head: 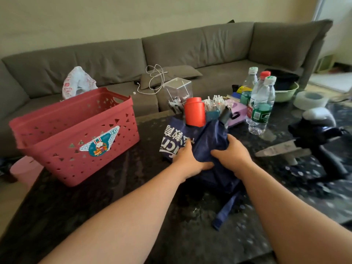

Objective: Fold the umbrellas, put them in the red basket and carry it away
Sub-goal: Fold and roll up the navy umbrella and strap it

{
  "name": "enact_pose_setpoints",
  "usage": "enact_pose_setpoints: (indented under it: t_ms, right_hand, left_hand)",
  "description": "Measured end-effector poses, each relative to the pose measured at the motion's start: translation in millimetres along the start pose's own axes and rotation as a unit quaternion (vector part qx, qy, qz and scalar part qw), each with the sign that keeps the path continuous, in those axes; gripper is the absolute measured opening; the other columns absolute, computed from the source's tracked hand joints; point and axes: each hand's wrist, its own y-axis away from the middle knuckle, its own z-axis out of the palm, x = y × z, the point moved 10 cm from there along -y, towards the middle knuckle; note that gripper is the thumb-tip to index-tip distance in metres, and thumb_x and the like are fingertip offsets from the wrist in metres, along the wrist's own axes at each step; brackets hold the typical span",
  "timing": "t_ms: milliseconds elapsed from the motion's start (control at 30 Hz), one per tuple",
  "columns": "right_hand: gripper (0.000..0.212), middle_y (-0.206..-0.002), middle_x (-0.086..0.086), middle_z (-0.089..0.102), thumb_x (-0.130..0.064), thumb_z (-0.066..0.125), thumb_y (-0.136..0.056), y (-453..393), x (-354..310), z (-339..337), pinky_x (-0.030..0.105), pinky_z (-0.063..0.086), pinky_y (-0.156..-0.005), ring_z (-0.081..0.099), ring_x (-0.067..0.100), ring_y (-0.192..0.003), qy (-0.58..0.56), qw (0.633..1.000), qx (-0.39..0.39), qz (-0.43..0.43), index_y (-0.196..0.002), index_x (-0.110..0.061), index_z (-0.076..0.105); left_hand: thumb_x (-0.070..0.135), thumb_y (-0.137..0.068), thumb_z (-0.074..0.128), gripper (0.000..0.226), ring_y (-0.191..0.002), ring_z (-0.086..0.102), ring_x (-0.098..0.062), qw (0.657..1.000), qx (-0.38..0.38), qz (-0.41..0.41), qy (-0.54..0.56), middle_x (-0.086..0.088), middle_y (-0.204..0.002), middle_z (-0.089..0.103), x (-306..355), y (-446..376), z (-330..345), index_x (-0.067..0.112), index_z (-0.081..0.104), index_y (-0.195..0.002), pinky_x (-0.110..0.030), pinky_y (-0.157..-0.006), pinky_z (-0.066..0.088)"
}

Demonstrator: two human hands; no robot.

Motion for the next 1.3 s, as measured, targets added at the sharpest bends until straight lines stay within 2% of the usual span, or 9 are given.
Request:
enact_pose_setpoints:
  t_ms: [100, 267, 433, 500, 700, 933, 1033, 1167, 1300]
  right_hand:
    - [0.066, -0.130, 0.003, 0.065, -0.050, 0.067, -0.075, 7.4, -11.3, 7.2, 0.052, 0.043, -0.103, 0.049, 0.038, -0.130, 0.107, 0.994, -0.025, -0.015, -0.137, -0.045, 0.046]
    - [0.073, -0.140, -0.003, 0.062, -0.034, 0.064, -0.088, 13.5, -24.0, 4.3, 0.053, 0.044, -0.106, 0.054, 0.033, -0.130, 0.112, 0.992, -0.010, -0.055, -0.154, -0.046, 0.035]
    - [0.070, -0.128, -0.001, 0.068, -0.023, 0.061, -0.082, 22.5, -36.0, 2.3, 0.054, 0.049, -0.102, 0.062, 0.032, -0.116, 0.075, 0.993, 0.011, -0.094, -0.146, -0.045, 0.042]
    - [0.067, -0.125, 0.002, 0.070, -0.016, 0.061, -0.083, 25.9, -45.0, 0.8, 0.044, 0.052, -0.095, 0.064, 0.031, -0.112, 0.062, 0.990, 0.029, -0.124, -0.144, -0.040, 0.048]
    - [0.061, -0.117, -0.005, 0.072, -0.006, 0.064, -0.083, 50.6, -78.0, 7.9, 0.026, 0.045, -0.083, 0.065, 0.017, -0.102, -0.025, 0.976, 0.039, -0.215, -0.138, -0.033, 0.058]
    - [0.048, -0.104, -0.025, 0.066, -0.013, 0.078, -0.080, 86.3, -121.1, 25.9, 0.023, 0.052, -0.093, 0.063, -0.001, -0.100, -0.071, 0.938, 0.035, -0.338, -0.122, -0.033, 0.067]
    - [0.049, -0.103, -0.024, 0.065, -0.027, 0.083, -0.083, 89.6, -127.1, 28.4, 0.026, 0.053, -0.088, 0.063, 0.000, -0.099, -0.068, 0.932, 0.056, -0.352, -0.125, -0.039, 0.060]
    - [0.056, -0.106, -0.017, 0.060, -0.038, 0.078, -0.089, 93.3, -130.1, 35.3, 0.022, 0.049, -0.082, 0.059, -0.001, -0.101, -0.075, 0.937, 0.044, -0.337, -0.134, -0.046, 0.046]
    - [0.063, -0.114, -0.011, 0.056, -0.029, 0.074, -0.093, 100.9, -133.3, 58.1, 0.033, 0.053, -0.084, 0.059, 0.007, -0.100, 0.002, 0.936, 0.003, -0.352, -0.144, -0.043, 0.040]
  left_hand:
    - [0.064, -0.057, 0.093, 0.110, -0.128, 0.060, -0.024, 0.999, 0.016, -0.027, 0.024, 0.007, -0.141, 0.060, -16.2, 5.2, -1.6, 0.031, 0.046, -0.151, -0.043, -0.106, 0.052]
    - [0.046, -0.078, 0.078, 0.055, -0.111, 0.065, -0.033, 0.995, 0.018, -0.024, -0.097, -0.005, -0.125, 0.068, -6.0, 13.9, -0.2, 0.026, 0.059, -0.126, -0.041, -0.093, 0.056]
    - [0.063, -0.072, 0.080, 0.083, -0.139, 0.037, -0.041, 0.985, 0.021, -0.046, -0.164, -0.009, -0.150, 0.038, -11.7, 22.9, 2.7, 0.037, 0.043, -0.142, -0.052, -0.114, 0.038]
    - [0.068, -0.066, 0.084, 0.095, -0.143, 0.029, -0.041, 0.984, 0.001, -0.052, -0.168, -0.009, -0.152, 0.028, -17.9, 28.9, 0.7, 0.042, 0.037, -0.144, -0.056, -0.116, 0.032]
    - [0.042, -0.073, 0.077, 0.051, -0.110, 0.065, -0.032, 0.994, 0.087, -0.003, -0.060, 0.002, -0.120, 0.066, -17.0, 37.6, -30.3, 0.036, 0.055, -0.118, -0.046, -0.088, 0.057]
    - [0.016, -0.077, 0.077, 0.032, -0.089, 0.069, -0.013, 0.978, 0.143, 0.011, 0.152, 0.009, -0.099, 0.075, -50.6, 66.3, -69.3, 0.034, 0.068, -0.102, -0.036, -0.075, 0.059]
    - [0.012, -0.078, 0.078, 0.041, -0.087, 0.064, -0.003, 0.977, 0.176, 0.011, 0.119, 0.011, -0.102, 0.072, -73.7, 87.9, -104.9, 0.035, 0.065, -0.109, -0.023, -0.070, 0.052]
    - [0.015, -0.072, 0.079, 0.046, -0.095, 0.069, -0.018, 0.973, 0.230, 0.014, 0.023, 0.005, -0.102, 0.075, -106.3, 127.1, -172.1, 0.029, 0.068, -0.113, -0.034, -0.080, 0.056]
    - [0.013, -0.072, 0.079, 0.036, -0.082, 0.062, -0.019, 0.967, 0.242, 0.022, -0.080, 0.006, -0.090, 0.069, -126.5, 162.7, -228.8, 0.025, 0.065, -0.103, -0.031, -0.070, 0.045]
